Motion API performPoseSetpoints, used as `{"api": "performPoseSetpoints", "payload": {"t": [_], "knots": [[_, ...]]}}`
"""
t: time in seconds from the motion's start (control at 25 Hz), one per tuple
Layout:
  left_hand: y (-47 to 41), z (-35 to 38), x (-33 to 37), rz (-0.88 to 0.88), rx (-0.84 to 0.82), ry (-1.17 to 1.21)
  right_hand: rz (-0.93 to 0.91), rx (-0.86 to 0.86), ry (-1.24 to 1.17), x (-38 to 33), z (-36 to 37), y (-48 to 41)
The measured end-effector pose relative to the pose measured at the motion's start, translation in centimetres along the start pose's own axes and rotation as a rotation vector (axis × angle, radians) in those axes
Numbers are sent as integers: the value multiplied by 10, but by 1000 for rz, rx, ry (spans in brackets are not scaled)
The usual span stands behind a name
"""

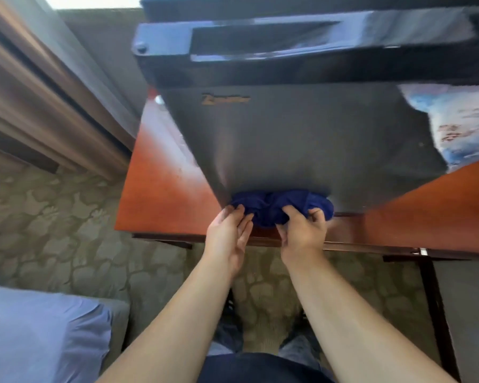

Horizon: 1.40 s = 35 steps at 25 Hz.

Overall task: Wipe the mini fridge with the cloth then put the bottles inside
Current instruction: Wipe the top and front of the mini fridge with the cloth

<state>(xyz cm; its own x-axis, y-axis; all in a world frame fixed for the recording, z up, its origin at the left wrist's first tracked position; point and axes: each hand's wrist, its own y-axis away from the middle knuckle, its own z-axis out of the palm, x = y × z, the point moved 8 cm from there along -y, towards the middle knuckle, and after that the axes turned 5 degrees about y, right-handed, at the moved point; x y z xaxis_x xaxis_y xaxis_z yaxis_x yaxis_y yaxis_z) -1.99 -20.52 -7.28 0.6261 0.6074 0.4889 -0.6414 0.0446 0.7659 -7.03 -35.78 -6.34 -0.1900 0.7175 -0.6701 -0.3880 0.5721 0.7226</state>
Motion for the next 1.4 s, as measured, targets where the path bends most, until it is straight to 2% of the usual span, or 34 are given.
{"api": "performPoseSetpoints", "payload": {"t": [0.16,0.32,0.52,0.72,0.84,0.96,1.16,1.4], "knots": [[-11,-37,65,167,-12,-61,67,-74,-102,54,60,27],[-12,-41,87,204,-33,-90,91,-101,-84,66,70,32],[5,-13,32,128,-44,-141,35,-103,-88,24,26,15],[17,52,-79,-105,-81,-136,-31,52,-159,-42,-60,-39],[15,86,-141,-237,-112,-181,-63,115,-122,-68,-111,-78],[3,100,-182,-287,-98,-174,-69,109,-22,-73,-139,-109],[-20,82,-187,-249,10,-49,13,97,18,-40,-133,-124],[-38,34,-135,-195,94,109,110,31,-8,9,-83,-101]]}}
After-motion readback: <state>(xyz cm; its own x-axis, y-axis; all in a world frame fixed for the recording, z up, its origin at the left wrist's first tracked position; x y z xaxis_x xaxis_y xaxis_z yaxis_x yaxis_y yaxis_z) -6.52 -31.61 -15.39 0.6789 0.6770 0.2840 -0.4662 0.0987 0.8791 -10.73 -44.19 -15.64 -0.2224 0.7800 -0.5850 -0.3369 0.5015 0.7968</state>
